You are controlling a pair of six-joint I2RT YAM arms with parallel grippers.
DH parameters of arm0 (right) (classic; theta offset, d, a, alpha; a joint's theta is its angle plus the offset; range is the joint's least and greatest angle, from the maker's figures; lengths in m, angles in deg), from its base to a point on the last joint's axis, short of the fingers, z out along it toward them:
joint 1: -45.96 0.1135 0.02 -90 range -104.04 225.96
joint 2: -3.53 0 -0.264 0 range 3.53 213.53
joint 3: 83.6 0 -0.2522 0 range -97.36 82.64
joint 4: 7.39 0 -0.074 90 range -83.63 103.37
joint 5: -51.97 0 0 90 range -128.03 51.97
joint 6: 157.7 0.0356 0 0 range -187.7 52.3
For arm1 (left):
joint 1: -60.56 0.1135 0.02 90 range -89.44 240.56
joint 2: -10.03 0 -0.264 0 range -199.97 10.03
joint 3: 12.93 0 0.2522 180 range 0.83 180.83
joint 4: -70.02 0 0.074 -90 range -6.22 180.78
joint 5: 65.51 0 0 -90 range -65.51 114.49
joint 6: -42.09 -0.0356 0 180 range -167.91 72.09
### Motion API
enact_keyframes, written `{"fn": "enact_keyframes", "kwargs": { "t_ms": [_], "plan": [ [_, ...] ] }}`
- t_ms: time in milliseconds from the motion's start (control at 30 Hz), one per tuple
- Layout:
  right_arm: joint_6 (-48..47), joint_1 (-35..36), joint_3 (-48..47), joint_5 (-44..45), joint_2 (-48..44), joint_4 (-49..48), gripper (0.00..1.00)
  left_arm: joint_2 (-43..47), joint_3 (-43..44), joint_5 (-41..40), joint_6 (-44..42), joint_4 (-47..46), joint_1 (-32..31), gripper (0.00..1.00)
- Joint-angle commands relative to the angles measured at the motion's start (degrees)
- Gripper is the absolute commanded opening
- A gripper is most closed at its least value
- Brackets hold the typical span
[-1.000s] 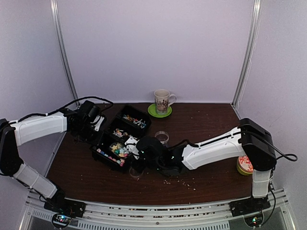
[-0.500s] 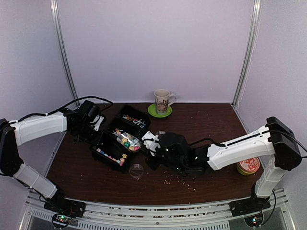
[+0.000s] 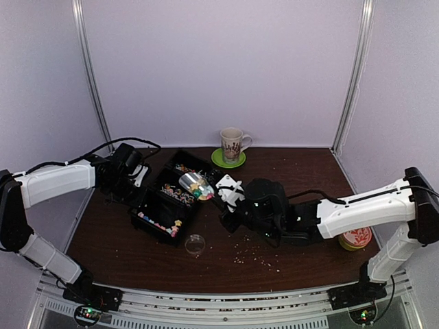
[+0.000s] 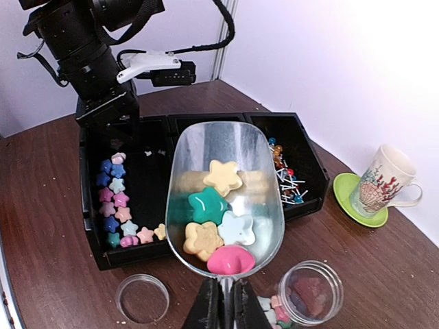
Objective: Pack the candies
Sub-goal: Scoop the fake candies from the storage box, then place the fake candies in the packing bottle.
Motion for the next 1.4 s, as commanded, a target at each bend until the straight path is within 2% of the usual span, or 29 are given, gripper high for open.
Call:
{"fn": "enact_keyframes", "kwargs": {
  "t_ms": [0, 367, 633, 900, 1367],
  "plan": [
    [-1.21, -0.49, -0.7, 4.21, -6.17, 7.64, 0.0, 2.28, 3.95, 1.23, 1.65, -7.49, 0.54, 0.0],
    [2.56, -3.5, 0.18, 6.96, -15.74, 28.14, 0.0, 2.92, 4.0, 2.13, 1.66, -7.33, 0.54, 0.0],
    [3.52, -5.47, -1.08, 6.66, -17.91, 39.03, 0.0, 3.01, 4.04, 2.22, 1.66, -7.32, 0.54, 0.0],
    [4.08, -6.42, -3.33, 5.49, -16.67, 45.81, 0.0, 3.05, 3.96, 2.22, 1.66, -7.32, 0.56, 0.0],
    [2.54, -6.42, -8.92, 3.66, -12.87, 51.93, 0.0, 3.18, 4.02, 2.31, 1.66, -7.32, 0.51, 0.0]
  ]
}}
